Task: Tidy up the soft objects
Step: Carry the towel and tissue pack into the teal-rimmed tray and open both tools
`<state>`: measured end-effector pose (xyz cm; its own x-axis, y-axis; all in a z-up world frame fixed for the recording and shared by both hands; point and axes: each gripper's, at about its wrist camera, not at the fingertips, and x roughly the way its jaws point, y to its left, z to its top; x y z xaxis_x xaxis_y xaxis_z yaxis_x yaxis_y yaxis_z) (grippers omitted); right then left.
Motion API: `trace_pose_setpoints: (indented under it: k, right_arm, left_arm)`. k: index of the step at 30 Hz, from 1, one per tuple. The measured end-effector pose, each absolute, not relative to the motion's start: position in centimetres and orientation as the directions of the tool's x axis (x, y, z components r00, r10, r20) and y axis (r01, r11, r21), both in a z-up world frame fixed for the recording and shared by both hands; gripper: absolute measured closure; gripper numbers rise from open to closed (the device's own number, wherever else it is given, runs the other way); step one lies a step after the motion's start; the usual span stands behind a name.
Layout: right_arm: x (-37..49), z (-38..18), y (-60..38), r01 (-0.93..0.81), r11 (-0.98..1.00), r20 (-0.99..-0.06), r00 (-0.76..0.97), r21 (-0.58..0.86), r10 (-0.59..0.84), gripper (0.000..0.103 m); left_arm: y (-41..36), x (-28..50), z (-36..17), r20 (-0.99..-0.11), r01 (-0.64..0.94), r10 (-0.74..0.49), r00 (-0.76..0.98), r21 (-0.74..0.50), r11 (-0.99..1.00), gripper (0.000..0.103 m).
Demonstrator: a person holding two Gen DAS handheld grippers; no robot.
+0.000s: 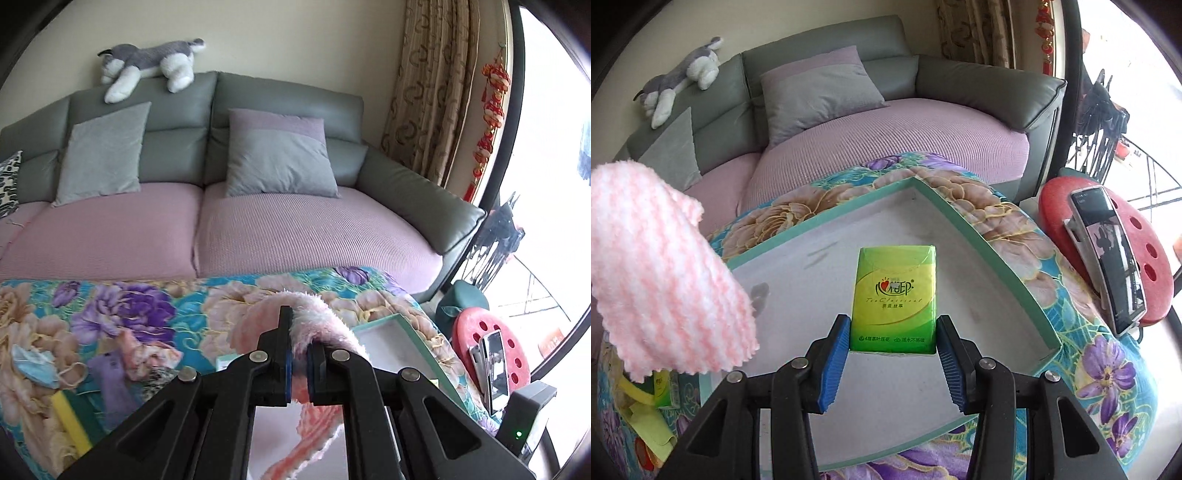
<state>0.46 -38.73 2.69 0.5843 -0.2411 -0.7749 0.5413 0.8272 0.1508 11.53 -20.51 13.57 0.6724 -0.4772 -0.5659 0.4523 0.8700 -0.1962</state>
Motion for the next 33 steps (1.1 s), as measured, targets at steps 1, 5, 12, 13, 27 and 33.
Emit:
trace_pose_setpoints:
  k: [1, 5, 12, 13, 27, 33]
  right_arm:
    - [0.4, 2.5, -39.0, 0.545, 0.824, -0.776, 0.583, 0.156, -0.239, 0.053]
    - [0.4, 1.8, -39.7, 0.56, 0.813, -0.789, 0.567, 0.157, -0.238, 0.053]
    - [0.4, 1.6, -39.8, 0.57, 0.812, -0.798, 0.545, 0.128, -0.257, 0.052]
    - [0.4, 1.7, -39.7, 0.573, 0.812, -0.798, 0.54, 0.115, -0.268, 0.052]
    - [0.1, 2.4, -38.1, 0.535, 0.845, -0.821, 0.474, -0.019, -0.319, 0.011]
    - [-0.7, 2.8, -37.9, 0.544, 0.839, -0.838, 0.449, -0.02, -0.311, 0.011]
  left_arm:
    - [-21.4, 11.8, 13.2, -0.572, 0.457, -0.479, 0.665, -0.195, 0.868, 0.097]
    - [-23.4, 12.8, 10.6, -0.611, 0.466, -0.476, 0.633, -0.191, 0.864, 0.097]
    - [-23.9, 14.2, 4.8, -0.74, 0.414, -0.411, 0.532, -0.195, 0.889, 0.095]
    - [-23.7, 14.2, 4.3, -0.756, 0.405, -0.401, 0.517, -0.196, 0.893, 0.088]
    - [-19.3, 11.8, 4.3, -0.774, 0.305, -0.268, 0.573, -0.102, 0.947, 0.01]
    - [-17.2, 10.9, 3.9, -0.779, 0.262, -0.205, 0.593, -0.055, 0.964, 0.01]
